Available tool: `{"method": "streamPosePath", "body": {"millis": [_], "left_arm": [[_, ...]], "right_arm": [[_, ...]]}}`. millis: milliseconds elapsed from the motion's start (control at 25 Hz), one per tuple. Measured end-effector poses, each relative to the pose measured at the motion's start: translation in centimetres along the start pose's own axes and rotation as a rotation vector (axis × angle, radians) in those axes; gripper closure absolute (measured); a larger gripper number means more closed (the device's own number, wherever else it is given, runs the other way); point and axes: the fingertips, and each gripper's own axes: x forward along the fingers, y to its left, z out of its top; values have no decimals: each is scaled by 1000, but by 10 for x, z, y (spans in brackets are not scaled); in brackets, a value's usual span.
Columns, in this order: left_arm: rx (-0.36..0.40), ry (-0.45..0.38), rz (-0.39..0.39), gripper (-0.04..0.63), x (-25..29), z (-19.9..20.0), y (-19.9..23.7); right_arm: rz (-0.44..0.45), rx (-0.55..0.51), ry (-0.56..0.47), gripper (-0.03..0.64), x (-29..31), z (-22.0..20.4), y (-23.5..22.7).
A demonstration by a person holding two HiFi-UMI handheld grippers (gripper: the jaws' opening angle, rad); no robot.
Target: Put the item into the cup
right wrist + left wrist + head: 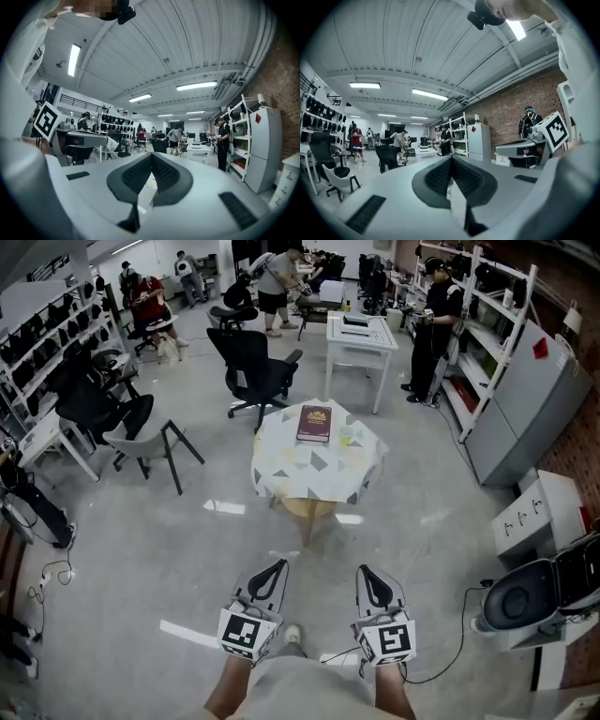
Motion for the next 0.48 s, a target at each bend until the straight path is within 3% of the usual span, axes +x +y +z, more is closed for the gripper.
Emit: {"method": "streamPosePath", "body": {"millis": [480], "left_arm": [[-6,-11,-51,584,39,3,56]], "right_arm": [[-36,-14,29,611,66,-1,4]]}}
